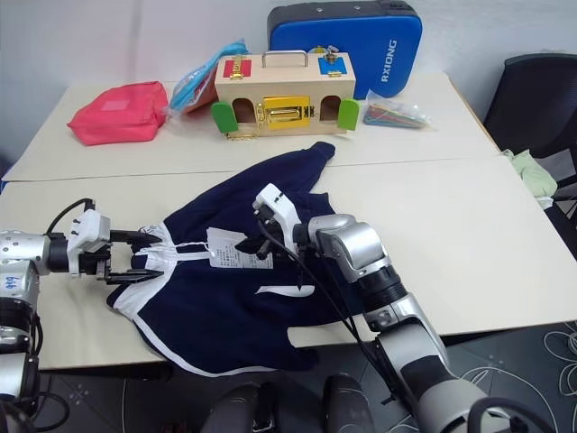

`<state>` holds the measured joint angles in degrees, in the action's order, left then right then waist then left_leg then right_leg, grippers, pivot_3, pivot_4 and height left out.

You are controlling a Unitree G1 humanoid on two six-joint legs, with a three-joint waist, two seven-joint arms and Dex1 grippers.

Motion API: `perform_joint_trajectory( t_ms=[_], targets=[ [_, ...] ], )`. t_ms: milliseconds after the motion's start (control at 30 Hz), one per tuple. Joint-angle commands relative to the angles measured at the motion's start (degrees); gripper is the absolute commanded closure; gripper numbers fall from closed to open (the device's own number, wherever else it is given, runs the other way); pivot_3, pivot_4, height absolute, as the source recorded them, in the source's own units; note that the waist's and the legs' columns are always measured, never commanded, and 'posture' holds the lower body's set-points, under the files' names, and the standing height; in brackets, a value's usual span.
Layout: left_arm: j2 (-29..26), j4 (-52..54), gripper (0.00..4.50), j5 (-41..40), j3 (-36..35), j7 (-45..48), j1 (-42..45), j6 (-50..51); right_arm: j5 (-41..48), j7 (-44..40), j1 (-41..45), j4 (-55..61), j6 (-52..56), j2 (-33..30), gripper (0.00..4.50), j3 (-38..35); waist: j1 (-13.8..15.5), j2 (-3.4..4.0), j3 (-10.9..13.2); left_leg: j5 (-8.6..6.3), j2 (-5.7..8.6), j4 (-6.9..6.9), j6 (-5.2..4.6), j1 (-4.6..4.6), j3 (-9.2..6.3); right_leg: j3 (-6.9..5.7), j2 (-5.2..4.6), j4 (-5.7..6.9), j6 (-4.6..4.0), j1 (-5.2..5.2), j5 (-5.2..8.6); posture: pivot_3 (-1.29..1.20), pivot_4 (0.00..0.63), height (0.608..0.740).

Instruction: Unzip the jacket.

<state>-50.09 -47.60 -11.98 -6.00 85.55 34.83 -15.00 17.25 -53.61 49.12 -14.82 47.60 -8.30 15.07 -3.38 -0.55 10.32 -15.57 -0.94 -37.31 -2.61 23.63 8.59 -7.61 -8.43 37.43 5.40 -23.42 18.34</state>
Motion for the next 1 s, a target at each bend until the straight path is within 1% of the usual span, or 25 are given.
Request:
perform_joint_trajectory(
  t_ms=[33,200,367,500,700,1000],
  targets=[
    [-0.3,0.2,2.01,-0.3,-0.8,-1.1,0.8,-0.5,1.3,0.0,0.2,2.0,-0.1,0.1,4.5,-0.8,0.0,0.0,0.0,0.0,0.0,0.0,0.0,0.0,0.0,-0.01,0.0,0.0,0.0,-0.01,0.0,0.0,0.15,0.74],
    [-0.4,-3.9,2.01,3.5,0.8,-5.6,2.2,-4.4,1.3,-0.1,-0.1,2.4,-0.1,-0.2,4.5,-0.6,0.0,-0.01,0.0,0.0,0.01,-0.01,0.0,0.01,0.0,-0.01,0.0,0.0,0.0,0.0,0.0,0.0,0.15,0.74],
    [-1.4,-10.0,2.01,8.3,3.6,-8.3,1.2,-4.7,0.9,-0.8,-1.0,4.3,-0.3,-1.4,4.5,0.6,0.0,-0.03,0.0,0.0,0.02,0.0,-0.01,0.01,0.0,-0.05,0.02,0.0,0.0,-0.01,0.0,0.0,0.15,0.74],
    [-2.0,-13.0,2.01,8.0,3.3,-8.9,0.6,-1.7,0.4,-1.4,-1.4,6.9,-1.3,-3.0,4.5,1.4,-0.1,-0.03,0.0,-0.01,0.0,0.01,-0.01,-0.09,0.05,-0.05,-0.01,0.01,0.0,0.01,0.0,0.0,0.15,0.74],
    [-1.9,-13.2,2.01,8.0,3.4,-9.2,-0.6,-1.5,-0.1,-1.0,-2.1,9.5,-2.9,-5.1,4.5,1.2,-0.2,-0.03,0.0,0.0,-0.06,0.09,0.01,-0.31,0.22,-0.02,-0.02,0.07,0.0,0.06,0.0,0.0,0.15,0.74],
    [-1.1,-11.9,2.01,7.3,3.1,-8.9,-1.6,-0.8,-0.7,-0.8,-1.1,6.4,-6.0,-7.0,4.5,0.7,-0.2,-0.03,0.0,-0.01,-0.06,0.1,0.01,-0.33,0.27,0.02,-0.03,0.06,0.0,0.05,0.0,0.0,0.15,0.74]
  ],
)
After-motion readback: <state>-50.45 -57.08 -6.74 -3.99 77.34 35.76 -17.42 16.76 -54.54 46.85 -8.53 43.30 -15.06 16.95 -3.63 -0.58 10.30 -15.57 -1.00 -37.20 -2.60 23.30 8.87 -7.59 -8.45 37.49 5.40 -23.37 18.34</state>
